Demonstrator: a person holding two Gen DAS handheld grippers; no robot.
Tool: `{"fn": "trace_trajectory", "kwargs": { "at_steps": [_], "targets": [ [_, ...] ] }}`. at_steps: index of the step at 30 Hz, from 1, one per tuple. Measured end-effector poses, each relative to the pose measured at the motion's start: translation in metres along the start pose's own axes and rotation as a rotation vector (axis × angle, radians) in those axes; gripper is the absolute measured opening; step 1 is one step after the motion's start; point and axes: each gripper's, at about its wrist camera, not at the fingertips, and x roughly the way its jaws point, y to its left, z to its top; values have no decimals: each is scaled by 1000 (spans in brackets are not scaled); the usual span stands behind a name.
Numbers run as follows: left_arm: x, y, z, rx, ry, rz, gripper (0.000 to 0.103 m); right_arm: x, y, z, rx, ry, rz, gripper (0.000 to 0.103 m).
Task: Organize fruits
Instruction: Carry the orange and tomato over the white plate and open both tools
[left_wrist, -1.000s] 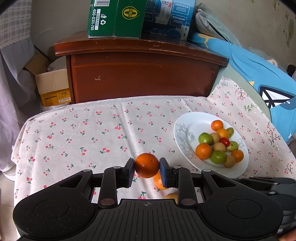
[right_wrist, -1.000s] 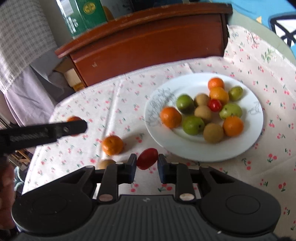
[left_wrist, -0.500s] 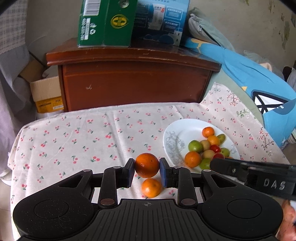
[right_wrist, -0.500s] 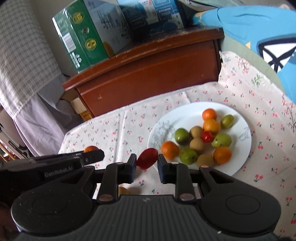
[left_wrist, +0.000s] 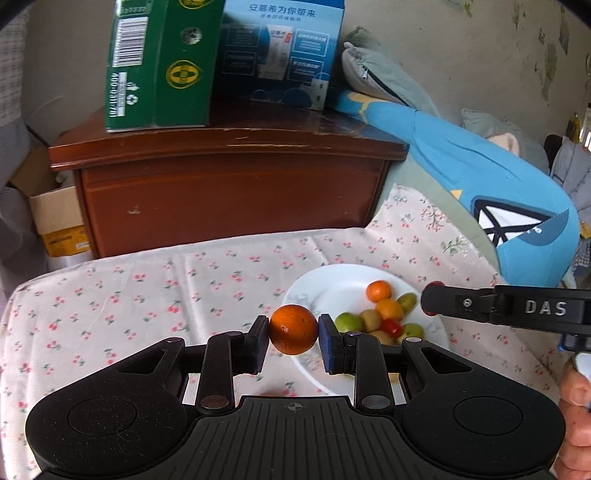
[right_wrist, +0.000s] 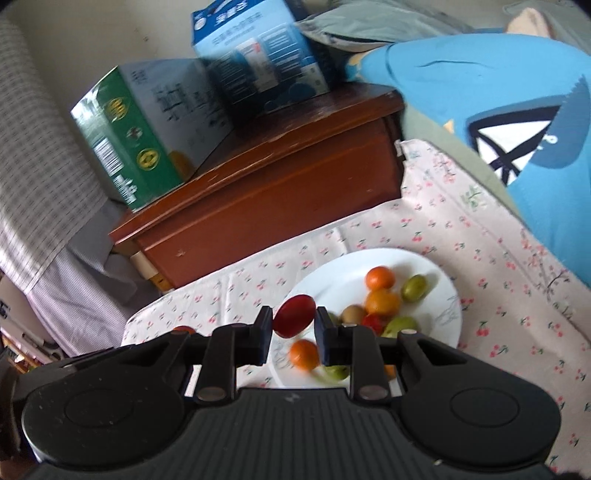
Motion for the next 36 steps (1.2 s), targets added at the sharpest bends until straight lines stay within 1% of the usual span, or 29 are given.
{"fn": "trace_trajectory", "kwargs": {
  "at_steps": [5, 10, 13, 16, 21, 24, 26, 28, 30, 31, 32, 34, 36],
  "targets": [
    [17, -4, 0, 7, 20, -17, 26, 11, -13, 10, -5, -9, -15, 24],
    [36, -3, -4, 3, 58, -23, 26, 31, -25, 10, 11, 26, -39, 24],
    [46, -2, -5, -2, 71, -26, 26, 41, -30, 8, 25, 47, -38, 24],
    [57, -2, -5, -1, 82, -31, 26, 51, -32, 8, 20, 59, -45, 24],
    [72, -5, -6, 4, 101, -46, 26, 65, -36, 11, 48, 63, -41, 24],
    [78, -8, -8, 18, 102, -50, 26, 75, -39, 12, 63, 65, -50, 25],
    [78, -10, -7, 18, 94, -51, 27, 80, -40, 12, 70, 65, -59, 28],
    [77, -11, -5, 15, 88, -71, 28, 81, -42, 12, 81, 58, -68, 28],
    [73, -12, -2, 13, 78, -71, 29, 82, -42, 13, 91, 58, -62, 28],
    [70, -13, 0, 12, 74, -69, 34, 81, -42, 14, 94, 55, -60, 28],
    [67, -13, 3, 11, 65, -68, 42, 80, -42, 15, 95, 51, -59, 28],
    [57, -14, 7, 20, 35, -58, 52, 76, -41, 18, 94, 42, -59, 31],
    [48, -14, 11, 31, 17, -41, 56, 71, -38, 20, 85, 28, -60, 33]
  ]
}}
